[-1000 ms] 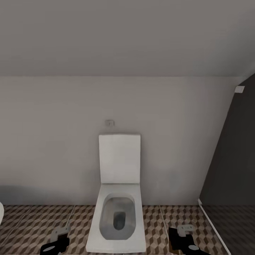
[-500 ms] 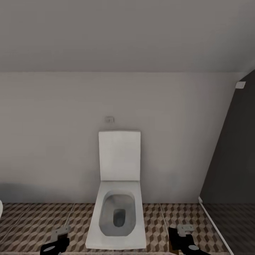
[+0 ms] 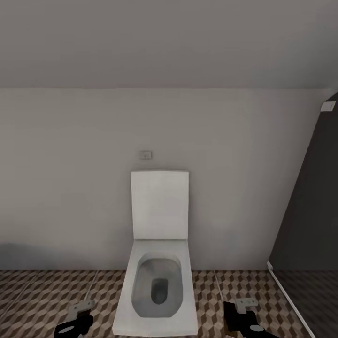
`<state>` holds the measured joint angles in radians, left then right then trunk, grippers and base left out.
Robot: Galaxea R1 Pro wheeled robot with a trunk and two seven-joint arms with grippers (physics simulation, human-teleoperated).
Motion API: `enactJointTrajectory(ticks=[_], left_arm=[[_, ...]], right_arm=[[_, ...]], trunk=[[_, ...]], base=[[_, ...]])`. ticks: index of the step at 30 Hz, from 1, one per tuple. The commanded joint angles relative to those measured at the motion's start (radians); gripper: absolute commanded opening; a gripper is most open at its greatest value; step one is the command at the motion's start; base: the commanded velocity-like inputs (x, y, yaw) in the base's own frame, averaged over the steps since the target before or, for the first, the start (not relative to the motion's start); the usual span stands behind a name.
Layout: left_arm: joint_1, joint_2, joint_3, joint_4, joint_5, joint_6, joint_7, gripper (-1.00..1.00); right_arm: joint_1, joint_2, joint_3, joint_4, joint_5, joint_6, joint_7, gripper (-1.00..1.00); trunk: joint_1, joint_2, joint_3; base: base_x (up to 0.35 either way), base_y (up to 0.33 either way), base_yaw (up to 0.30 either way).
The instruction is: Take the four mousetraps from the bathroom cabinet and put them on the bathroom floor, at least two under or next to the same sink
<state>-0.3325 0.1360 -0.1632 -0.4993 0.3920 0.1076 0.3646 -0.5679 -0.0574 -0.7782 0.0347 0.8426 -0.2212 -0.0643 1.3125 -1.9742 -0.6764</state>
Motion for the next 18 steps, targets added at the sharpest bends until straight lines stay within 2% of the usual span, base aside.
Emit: enactJointTrajectory(ticks=[1,18], left_arm=[[0.0,0.002,-0.009,-0.002,0.004,0.006,0.01,-1.0],[0.0,-0.001,-0.009,-0.002,0.004,0.006,0.01,-1.0]], right_arm=[[-0.001,-0.001,-0.007,0.004,0.01,-0.004,-0.006,-1.0],[-0.001,-0.001,-0.007,0.004,0.01,-0.004,-0.006,-1.0]], trunk=[[0.004,-0.008,-0.004],[0.069,-0.127,-0.058]], base=[[0.003,0.001,0.0],[0.0,0.0,0.0]])
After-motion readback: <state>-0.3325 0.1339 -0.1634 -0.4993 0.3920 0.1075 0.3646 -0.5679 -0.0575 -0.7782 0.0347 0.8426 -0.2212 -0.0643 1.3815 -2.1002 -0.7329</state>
